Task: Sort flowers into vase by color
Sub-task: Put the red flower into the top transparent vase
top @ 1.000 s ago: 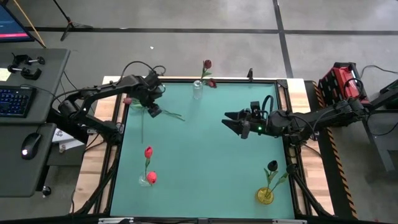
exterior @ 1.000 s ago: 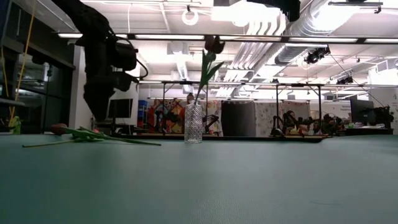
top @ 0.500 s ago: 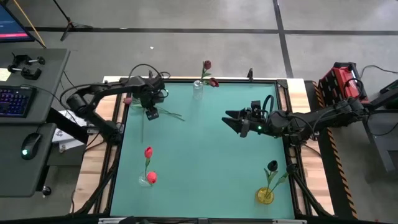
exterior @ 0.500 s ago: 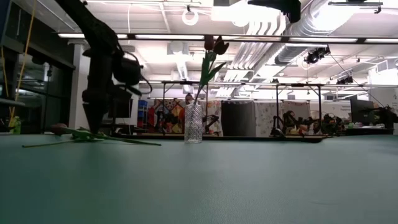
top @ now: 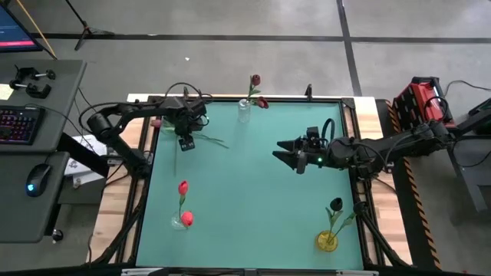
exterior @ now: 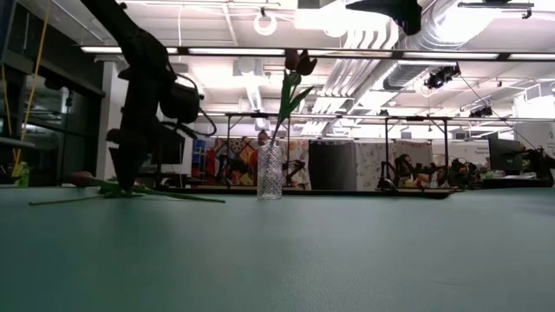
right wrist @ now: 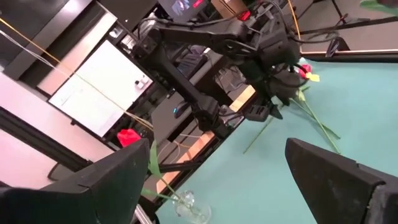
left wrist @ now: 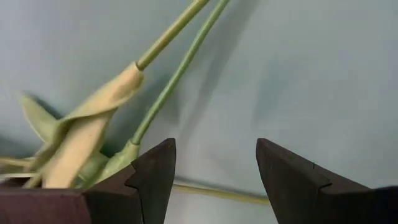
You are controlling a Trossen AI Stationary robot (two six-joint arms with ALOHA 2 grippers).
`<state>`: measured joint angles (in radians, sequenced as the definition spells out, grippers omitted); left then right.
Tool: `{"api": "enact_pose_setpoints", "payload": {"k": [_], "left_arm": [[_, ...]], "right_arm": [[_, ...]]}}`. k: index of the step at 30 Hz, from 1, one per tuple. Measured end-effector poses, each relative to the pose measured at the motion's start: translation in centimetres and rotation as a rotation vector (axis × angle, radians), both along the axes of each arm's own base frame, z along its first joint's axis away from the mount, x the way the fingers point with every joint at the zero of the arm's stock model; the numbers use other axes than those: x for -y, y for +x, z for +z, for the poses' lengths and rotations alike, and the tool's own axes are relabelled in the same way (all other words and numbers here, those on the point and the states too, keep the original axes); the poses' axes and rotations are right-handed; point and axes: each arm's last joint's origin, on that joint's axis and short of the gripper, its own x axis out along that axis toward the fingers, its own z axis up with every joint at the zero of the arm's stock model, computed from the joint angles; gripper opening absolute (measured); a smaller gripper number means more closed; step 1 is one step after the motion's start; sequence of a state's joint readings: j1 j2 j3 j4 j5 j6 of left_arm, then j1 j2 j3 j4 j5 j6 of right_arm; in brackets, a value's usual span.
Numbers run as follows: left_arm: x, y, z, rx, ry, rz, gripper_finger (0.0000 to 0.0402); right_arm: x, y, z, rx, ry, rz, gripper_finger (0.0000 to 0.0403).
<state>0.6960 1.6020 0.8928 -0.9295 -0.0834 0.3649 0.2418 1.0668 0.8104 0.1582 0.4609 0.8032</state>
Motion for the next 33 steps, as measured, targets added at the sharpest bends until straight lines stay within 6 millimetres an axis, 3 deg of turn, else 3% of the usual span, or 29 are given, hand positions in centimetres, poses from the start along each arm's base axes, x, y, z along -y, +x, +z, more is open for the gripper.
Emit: {"api": "enact_pose_setpoints", "payload": {"k": [7,17,23,33], "left_arm": [[0.1,0.3,1.1,-0.064,0.198,-0.123,0.0211],[0.0,0.7,1.0,-0.012,0.176,-0.201,0.0211],[0.6,0.0,-0.1,-0.018,0.122,-0.204,0.0211],[0.5,-0.1,-1.3,0.002,0.204,-0.229,0.0211]], "right_arm": [[0.0,0.0,-0.1,-0.012,-0.003,0.000,0.0364],[0.0,0.0,-0.1,-0.007,0.021,-0.002,0.0364],[0.0,0.0,-0.1,-0.005,0.032,-0.003,0.0364],[0.0,0.0,-0.1,0.002,0.058,-0.005,0.0364]]}}
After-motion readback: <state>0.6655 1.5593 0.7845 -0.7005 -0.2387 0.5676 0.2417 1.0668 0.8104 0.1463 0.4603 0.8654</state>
